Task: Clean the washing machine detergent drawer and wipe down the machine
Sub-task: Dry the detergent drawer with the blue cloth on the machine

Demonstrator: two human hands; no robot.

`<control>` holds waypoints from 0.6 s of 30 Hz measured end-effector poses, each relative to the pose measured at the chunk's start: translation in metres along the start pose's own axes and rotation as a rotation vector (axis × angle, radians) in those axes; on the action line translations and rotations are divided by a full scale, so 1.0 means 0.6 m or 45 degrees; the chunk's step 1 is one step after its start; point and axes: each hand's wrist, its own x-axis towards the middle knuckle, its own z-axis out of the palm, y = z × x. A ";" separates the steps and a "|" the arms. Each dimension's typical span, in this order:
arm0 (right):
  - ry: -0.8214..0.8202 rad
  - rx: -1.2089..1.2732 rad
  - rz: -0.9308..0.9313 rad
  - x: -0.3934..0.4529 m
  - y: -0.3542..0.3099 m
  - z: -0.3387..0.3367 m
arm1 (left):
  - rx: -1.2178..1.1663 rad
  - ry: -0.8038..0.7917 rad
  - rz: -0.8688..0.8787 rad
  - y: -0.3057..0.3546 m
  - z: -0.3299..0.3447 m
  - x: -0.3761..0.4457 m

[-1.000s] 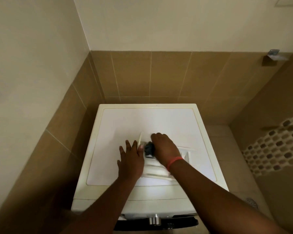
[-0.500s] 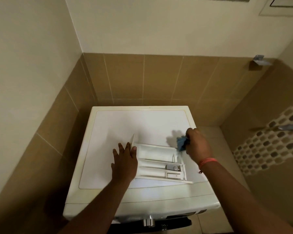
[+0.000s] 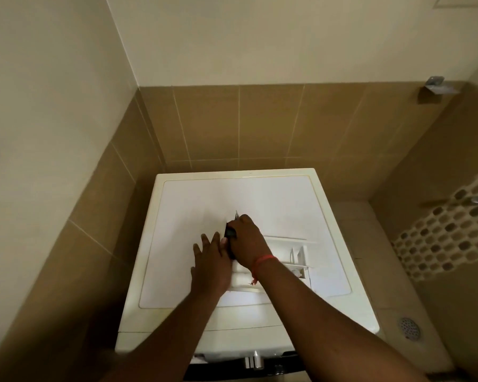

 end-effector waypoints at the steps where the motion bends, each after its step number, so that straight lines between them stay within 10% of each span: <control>1: 0.009 0.034 -0.015 -0.001 0.000 0.001 | -0.012 0.001 -0.001 0.000 0.000 -0.001; 9: -0.075 -0.092 -0.339 -0.048 0.015 -0.001 | -0.125 -0.023 -0.014 -0.002 0.001 -0.002; 18: 0.055 0.037 -0.047 -0.039 -0.011 0.015 | -0.155 -0.009 -0.033 -0.004 0.003 0.002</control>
